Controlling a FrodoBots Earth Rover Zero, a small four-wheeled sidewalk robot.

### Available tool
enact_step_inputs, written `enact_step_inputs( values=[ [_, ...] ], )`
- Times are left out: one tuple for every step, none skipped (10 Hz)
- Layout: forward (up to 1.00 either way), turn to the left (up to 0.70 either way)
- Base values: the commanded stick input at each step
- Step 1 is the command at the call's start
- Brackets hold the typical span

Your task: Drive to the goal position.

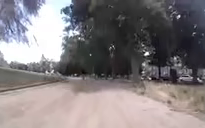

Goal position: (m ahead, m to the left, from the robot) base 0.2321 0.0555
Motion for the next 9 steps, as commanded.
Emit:
enact_step_inputs(
  values=[
    [0.85, 0.00],
    [0.85, 0.00],
    [0.85, 0.00],
    [0.46, 0.00],
    [0.00, 0.00],
    [0.00, 0.00],
    [0.00, 0.00],
    [0.00, 0.00],
    [0.00, 0.00]
  ],
)
